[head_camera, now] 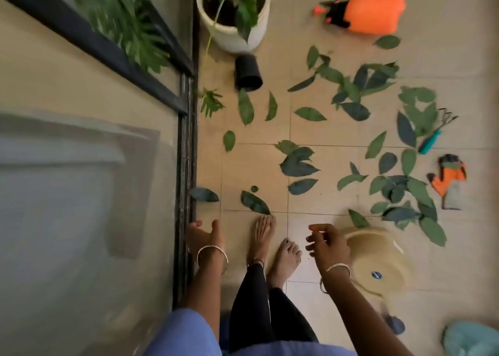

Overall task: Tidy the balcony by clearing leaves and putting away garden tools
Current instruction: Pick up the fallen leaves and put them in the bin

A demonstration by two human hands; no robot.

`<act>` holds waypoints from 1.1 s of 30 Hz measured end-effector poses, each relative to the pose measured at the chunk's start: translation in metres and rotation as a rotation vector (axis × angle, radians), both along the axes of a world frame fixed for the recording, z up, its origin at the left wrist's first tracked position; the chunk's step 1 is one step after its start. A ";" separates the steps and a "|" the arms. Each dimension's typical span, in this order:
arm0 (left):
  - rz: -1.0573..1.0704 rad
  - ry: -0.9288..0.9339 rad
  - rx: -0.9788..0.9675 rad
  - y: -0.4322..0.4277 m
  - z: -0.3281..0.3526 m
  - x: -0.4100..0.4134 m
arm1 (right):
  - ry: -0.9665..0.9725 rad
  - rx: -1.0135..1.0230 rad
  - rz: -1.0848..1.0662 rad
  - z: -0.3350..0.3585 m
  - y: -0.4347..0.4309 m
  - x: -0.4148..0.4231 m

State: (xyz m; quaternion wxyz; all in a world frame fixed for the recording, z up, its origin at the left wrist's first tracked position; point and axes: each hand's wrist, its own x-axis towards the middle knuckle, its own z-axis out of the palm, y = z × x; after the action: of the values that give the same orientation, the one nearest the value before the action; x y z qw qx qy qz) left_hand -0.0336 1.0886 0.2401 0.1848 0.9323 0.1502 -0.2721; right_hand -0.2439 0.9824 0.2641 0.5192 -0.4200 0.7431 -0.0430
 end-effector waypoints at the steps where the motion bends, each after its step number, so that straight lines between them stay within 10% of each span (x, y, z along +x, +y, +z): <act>1: -0.013 0.015 0.014 0.004 -0.022 0.004 | -0.003 0.006 0.029 -0.020 0.002 0.008; 15: -0.450 0.203 0.248 0.024 -0.305 0.038 | 0.023 -0.019 0.139 -0.271 -0.006 0.032; 33: -0.364 -0.317 0.129 0.029 -0.403 0.081 | 0.037 0.013 0.169 -0.344 -0.015 0.027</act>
State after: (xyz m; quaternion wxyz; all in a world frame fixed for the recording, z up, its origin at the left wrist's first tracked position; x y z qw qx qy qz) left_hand 0.0478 1.1173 -0.1626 0.0944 0.9849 -0.0339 -0.1410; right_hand -0.2173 0.9674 -0.0795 0.5097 -0.4788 0.7147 0.0137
